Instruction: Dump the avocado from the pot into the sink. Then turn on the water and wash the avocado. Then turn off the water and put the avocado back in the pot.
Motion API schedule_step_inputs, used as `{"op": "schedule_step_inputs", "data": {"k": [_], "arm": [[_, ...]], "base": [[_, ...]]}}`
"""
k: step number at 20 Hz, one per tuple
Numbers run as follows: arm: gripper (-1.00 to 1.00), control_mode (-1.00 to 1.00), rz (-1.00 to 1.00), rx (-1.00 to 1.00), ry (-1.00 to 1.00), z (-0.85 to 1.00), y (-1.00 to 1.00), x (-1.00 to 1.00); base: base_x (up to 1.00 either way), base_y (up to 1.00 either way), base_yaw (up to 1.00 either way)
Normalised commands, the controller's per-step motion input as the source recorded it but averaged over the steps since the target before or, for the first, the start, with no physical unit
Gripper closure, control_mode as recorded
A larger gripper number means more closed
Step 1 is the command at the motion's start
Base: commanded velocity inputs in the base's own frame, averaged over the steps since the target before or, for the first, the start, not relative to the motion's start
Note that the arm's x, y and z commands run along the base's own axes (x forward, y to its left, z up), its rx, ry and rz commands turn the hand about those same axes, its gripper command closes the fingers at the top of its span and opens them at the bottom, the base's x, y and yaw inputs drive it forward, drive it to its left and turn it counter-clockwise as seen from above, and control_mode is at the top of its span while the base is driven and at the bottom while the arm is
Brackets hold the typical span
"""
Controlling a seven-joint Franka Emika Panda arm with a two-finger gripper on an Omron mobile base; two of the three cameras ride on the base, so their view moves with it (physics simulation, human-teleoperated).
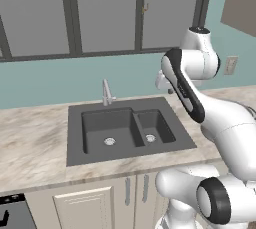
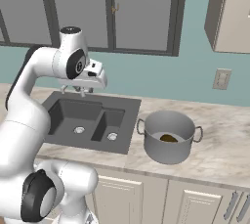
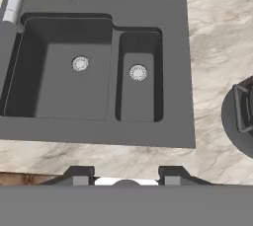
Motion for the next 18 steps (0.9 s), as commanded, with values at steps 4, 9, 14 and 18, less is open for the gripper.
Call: {"op": "schedule_step_inputs", "data": {"k": [4,9,14,18], "arm": [[-1.00,-1.00,0.00,0.00,-0.11,-0.01,0.00,-0.05],[-1.00,-1.00,0.00,0.00,-0.12,-0.01,-0.38,-0.19],[-1.00,-1.00,0.00,0.00,-0.01,-0.03,-0.74,-0.10],[-1.00,-1.00,0.00,0.00,0.00,-0.06,-0.76,-0.02]], "base": [[0.00,0.00,0.00],[0.00,0.00,0.00],[0.00,0.00,0.00],[0.00,0.00,0.00]]}}
